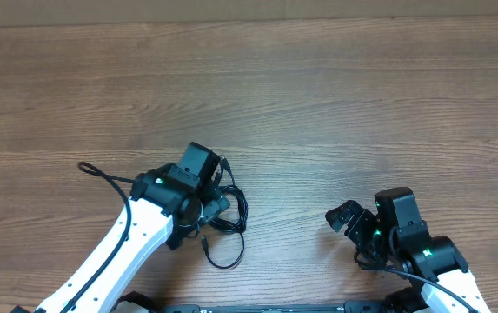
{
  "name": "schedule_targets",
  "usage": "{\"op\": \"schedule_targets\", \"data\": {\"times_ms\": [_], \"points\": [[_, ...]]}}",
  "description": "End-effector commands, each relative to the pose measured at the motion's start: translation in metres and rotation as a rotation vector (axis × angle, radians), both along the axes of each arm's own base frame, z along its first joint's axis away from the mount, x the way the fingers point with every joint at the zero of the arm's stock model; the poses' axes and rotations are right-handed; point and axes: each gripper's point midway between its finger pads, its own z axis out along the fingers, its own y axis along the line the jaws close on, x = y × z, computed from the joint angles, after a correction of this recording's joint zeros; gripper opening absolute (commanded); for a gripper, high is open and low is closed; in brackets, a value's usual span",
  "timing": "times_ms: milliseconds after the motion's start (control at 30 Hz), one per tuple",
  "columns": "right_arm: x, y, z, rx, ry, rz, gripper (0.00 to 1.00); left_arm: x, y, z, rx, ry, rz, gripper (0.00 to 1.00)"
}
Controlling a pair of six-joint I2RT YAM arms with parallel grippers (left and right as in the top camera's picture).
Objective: Untangle cables
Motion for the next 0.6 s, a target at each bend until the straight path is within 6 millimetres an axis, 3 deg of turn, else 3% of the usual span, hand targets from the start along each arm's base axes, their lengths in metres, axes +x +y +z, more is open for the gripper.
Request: {"op": "schedule_targets", "data": {"times_ms": [0, 100, 300, 567], "points": [[0.004, -0.001, 0.004, 0.0, -0.021, -0.008, 1.0, -0.008, -0.018, -0.006, -0.057, 0.039, -0.06, 0.96], [0.004, -0.001, 0.004, 0.0, -0.021, -0.008, 1.0, -0.001, -0.032, -0.007, -0.075, 0.0, -0.142, 0.96], [0.004, -0.001, 0.004, 0.0, -0.021, -0.008, 1.0, 0.023, -0.076, 0.001, -0.13, -0.182, -0.417, 0.98], [0.004, -0.001, 0.004, 0.0, -0.021, -0.008, 1.0, 0.049, -0.1, 0.014, -0.19, -0.317, -0.438, 0.93]]}}
